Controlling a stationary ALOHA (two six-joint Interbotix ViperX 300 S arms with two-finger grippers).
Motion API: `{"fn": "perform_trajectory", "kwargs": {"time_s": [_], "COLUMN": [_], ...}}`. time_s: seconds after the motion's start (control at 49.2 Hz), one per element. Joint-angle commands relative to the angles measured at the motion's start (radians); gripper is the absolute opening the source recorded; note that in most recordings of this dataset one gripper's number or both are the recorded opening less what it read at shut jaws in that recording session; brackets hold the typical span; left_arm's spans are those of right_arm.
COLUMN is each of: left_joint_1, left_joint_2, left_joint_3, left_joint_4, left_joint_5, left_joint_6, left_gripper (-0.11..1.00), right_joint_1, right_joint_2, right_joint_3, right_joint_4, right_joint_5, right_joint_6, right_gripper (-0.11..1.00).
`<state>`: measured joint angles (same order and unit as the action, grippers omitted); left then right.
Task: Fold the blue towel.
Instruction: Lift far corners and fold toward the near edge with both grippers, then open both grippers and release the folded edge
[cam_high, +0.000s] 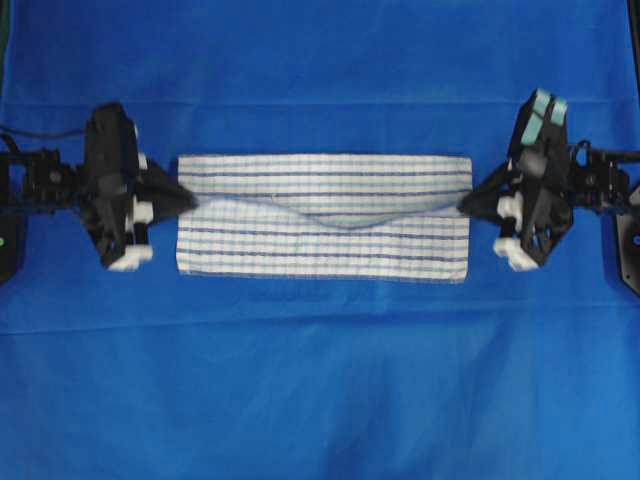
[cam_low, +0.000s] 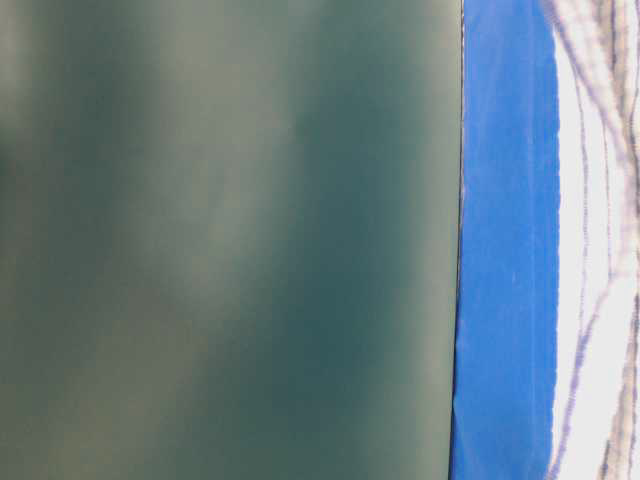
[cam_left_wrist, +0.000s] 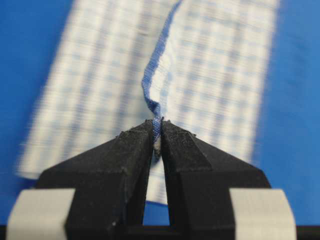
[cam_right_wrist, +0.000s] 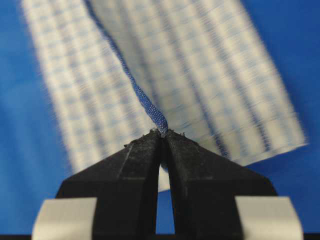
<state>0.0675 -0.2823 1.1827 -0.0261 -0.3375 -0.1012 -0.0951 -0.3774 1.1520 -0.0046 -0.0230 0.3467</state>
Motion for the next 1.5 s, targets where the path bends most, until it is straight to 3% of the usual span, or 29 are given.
{"fn": "perform_trajectory", "kwargs": {"time_s": [0.0, 0.264, 0.873, 0.955, 1.117, 1.178, 1.3, 1.483], "left_joint_1": [-0.054, -0.132, -0.11, -0.11, -0.104, -0.095, -0.04, 0.048], "left_joint_2": [-0.006, -0.008, -0.003, -0.005, -0.026, -0.044, -0.103, -0.209], "left_joint_3": [-0.002, 0.006, -0.003, -0.005, -0.003, -0.002, -0.005, 0.0], "left_joint_4": [0.0, -0.002, -0.002, -0.002, -0.002, -0.002, -0.002, -0.002], "left_joint_5": [0.006, 0.018, 0.044, 0.044, 0.054, 0.071, 0.115, 0.118], "left_joint_6": [-0.025, -0.095, -0.091, -0.091, -0.086, -0.083, -0.061, 0.015], "left_gripper": [0.04, 0.04, 0.05, 0.16, 0.62, 0.75, 0.72, 0.69], "right_joint_1": [0.044, 0.13, 0.164, 0.166, 0.167, 0.166, 0.144, 0.06], "right_joint_2": [-0.005, -0.003, 0.086, 0.094, 0.074, 0.055, 0.003, -0.078], "right_joint_3": [-0.008, -0.006, -0.069, -0.08, -0.106, -0.114, -0.117, -0.094], "right_joint_4": [0.003, 0.003, 0.014, 0.014, 0.009, -0.002, -0.04, -0.12], "right_joint_5": [0.009, 0.025, 0.064, 0.071, 0.098, 0.117, 0.146, 0.149], "right_joint_6": [0.025, 0.087, 0.094, 0.094, 0.081, 0.077, 0.075, 0.075], "right_gripper": [0.06, 0.06, 0.07, 0.1, 0.57, 0.69, 0.63, 0.64]}}
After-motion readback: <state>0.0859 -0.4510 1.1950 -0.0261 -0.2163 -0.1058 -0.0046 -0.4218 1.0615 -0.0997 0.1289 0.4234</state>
